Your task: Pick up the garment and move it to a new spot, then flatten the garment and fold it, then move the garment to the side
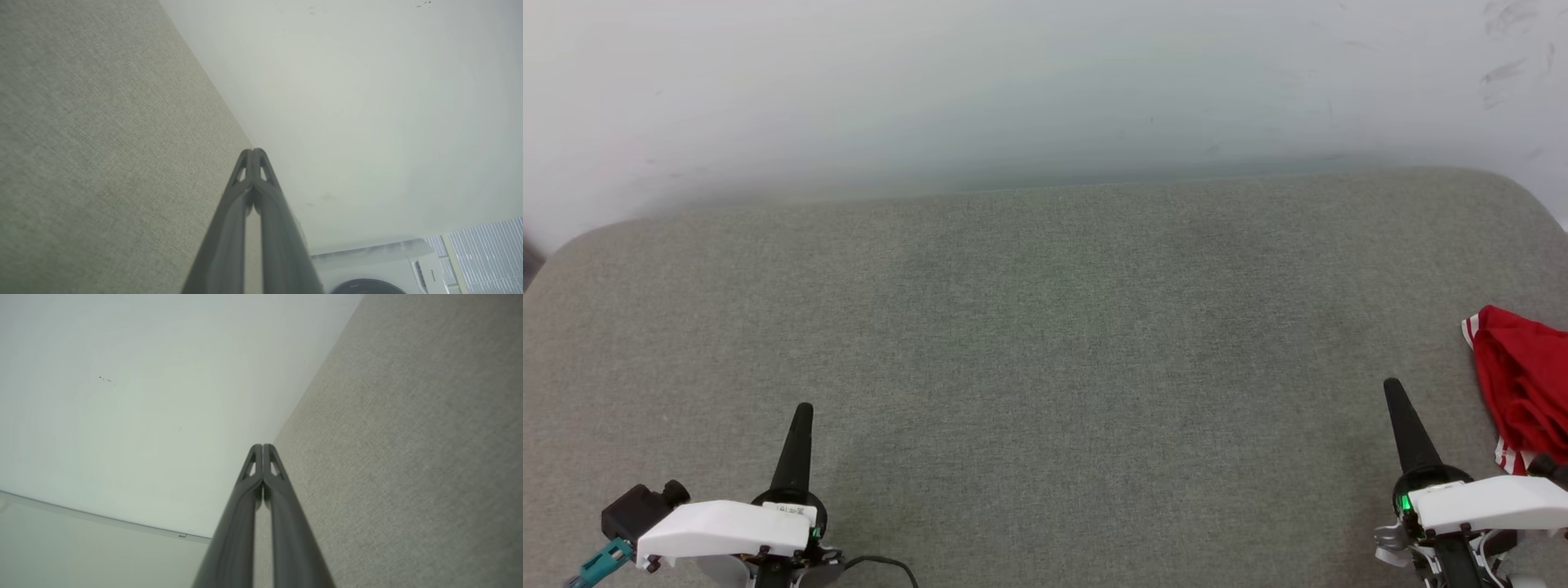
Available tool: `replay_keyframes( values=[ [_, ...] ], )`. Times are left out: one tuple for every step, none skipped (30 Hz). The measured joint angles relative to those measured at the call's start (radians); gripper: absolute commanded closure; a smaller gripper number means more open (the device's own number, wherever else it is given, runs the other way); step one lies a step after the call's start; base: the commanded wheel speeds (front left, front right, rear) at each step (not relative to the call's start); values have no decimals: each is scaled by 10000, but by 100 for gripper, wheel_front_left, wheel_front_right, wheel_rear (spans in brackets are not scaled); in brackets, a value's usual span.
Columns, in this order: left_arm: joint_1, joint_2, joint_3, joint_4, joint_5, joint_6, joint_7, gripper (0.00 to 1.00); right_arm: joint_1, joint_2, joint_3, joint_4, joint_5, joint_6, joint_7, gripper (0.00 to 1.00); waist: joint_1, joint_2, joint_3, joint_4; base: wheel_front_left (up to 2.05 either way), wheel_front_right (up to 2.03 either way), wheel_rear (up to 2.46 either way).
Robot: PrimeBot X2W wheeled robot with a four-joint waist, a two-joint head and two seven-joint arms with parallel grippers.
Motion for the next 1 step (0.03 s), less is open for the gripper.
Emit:
replay_keyframes(
  values=[
    [-11,0,0,15,-104,0,29,100,-3,2,-10,4,96,0,12,100,0,0,-4,2,0,0,0]
  ],
)
